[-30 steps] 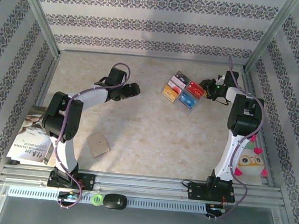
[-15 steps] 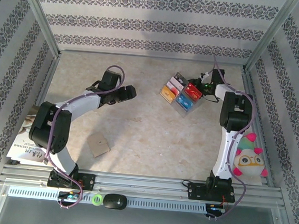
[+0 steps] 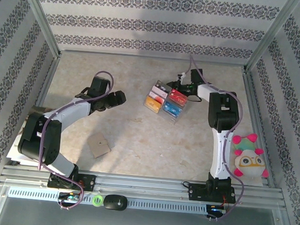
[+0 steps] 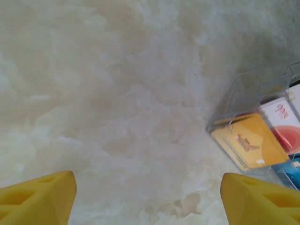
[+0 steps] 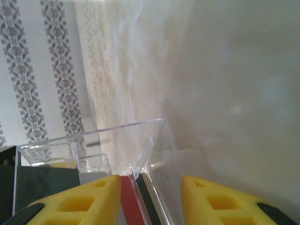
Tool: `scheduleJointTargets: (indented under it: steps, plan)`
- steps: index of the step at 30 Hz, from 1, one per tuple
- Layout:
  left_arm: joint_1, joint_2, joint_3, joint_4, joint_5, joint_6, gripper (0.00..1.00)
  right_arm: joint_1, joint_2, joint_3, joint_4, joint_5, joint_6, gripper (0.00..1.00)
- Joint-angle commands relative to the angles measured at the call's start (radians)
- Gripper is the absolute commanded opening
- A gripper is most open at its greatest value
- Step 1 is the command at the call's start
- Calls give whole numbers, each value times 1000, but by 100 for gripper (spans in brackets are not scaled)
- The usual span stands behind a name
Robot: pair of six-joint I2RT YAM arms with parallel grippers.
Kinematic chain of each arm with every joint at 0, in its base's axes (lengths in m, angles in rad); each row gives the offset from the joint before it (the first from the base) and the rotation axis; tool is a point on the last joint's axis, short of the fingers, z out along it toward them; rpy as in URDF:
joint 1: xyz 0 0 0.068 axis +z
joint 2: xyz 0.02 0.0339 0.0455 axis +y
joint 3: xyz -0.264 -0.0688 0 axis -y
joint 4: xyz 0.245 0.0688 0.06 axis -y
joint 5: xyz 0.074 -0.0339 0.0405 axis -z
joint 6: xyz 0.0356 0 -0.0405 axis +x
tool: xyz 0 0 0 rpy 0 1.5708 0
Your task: Take the credit cards out of the card holder
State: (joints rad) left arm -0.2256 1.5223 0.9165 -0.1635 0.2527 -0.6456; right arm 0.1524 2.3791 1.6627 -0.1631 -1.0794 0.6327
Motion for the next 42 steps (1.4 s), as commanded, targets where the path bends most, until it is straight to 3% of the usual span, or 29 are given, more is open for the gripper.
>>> scheduleJointTargets:
  steps: [1,13,26,30,36,40,42]
  plan:
    - [18,-43,-27,-34,-19,17,81,55,19,34,25,-66,4,39]
    - [72,-159,-124,-52,-38,-12,82,181,18,108,50,-67,51,43]
    - [74,-229,-149,-58,-29,-21,89,104,-76,362,95,64,211,48]
    - [75,-254,-167,-36,-9,-36,89,74,-255,133,177,169,207,48]
    - [72,-316,-217,12,15,-74,90,37,-650,-412,323,458,175,54]
    - [72,-332,-231,22,19,-85,90,35,-757,-530,287,539,138,55]
    - [72,-362,-270,45,40,-108,89,34,-960,-754,85,755,111,48]
